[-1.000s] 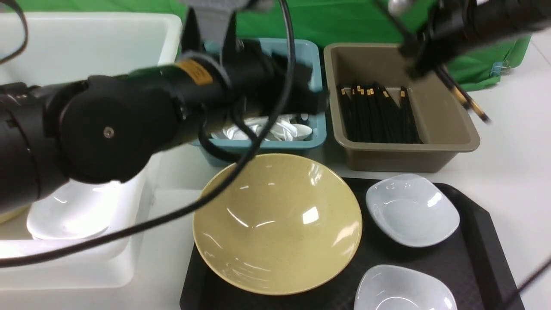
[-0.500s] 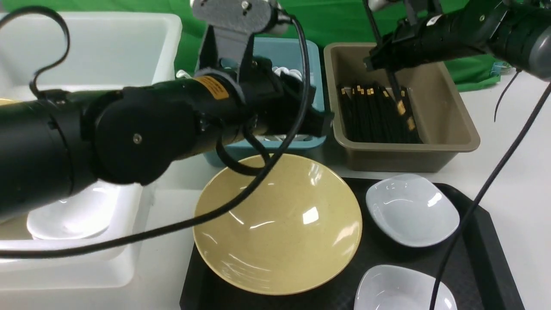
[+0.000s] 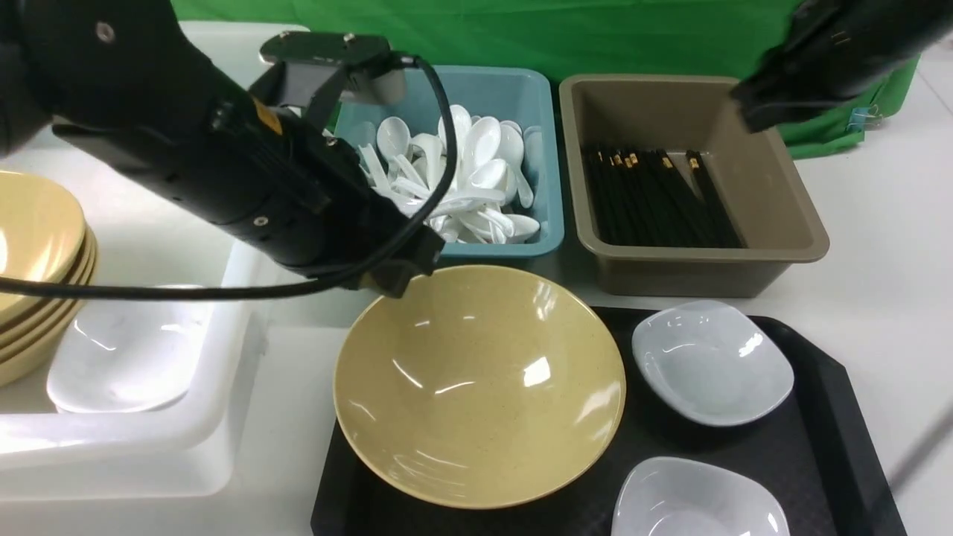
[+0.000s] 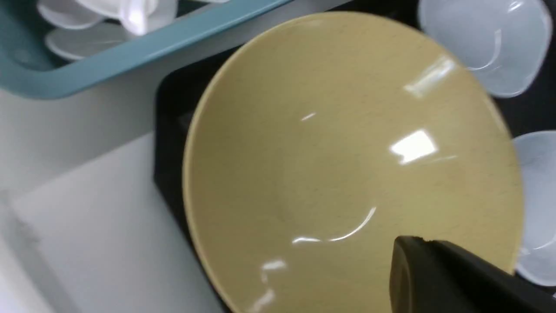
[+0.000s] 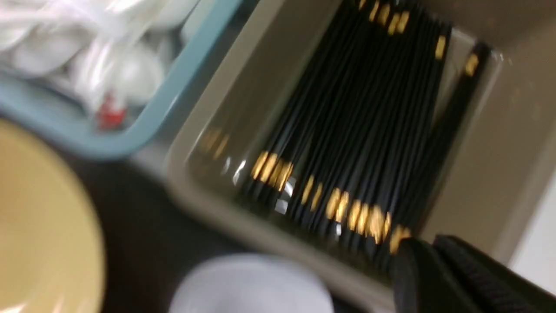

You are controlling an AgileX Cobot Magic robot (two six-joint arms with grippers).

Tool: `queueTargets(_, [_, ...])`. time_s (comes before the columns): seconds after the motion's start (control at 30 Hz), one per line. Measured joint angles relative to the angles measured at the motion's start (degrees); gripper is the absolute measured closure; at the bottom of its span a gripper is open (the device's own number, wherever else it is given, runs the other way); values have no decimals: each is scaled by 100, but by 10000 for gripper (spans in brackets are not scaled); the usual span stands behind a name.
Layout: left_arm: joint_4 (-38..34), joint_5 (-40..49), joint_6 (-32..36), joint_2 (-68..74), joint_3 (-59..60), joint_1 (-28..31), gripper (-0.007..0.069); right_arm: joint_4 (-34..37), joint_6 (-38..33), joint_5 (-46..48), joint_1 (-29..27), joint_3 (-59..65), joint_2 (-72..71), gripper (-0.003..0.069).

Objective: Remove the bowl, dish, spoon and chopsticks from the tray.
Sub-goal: Use the left arm to grab the yellow noodle bowl on the left

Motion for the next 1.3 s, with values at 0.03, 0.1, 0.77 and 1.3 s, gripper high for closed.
queueTargets(0.03, [130,-38,-87,15,-12,0,582,41,0,119,0,303,-425,644])
queueTargets(0.1, [288,-180,-232,112,-24,0,523,163,-6,125,48,910,-1149,650])
queueTargets(0.77, [1260,-1294,-966,2202,-54,0,83,348,92,-1532,1710,3925,-4499,650])
queueTargets(1.3, [655,-519,-1067,2091,-301,0,577,353,128,-1581,1799,3925,-4510,652])
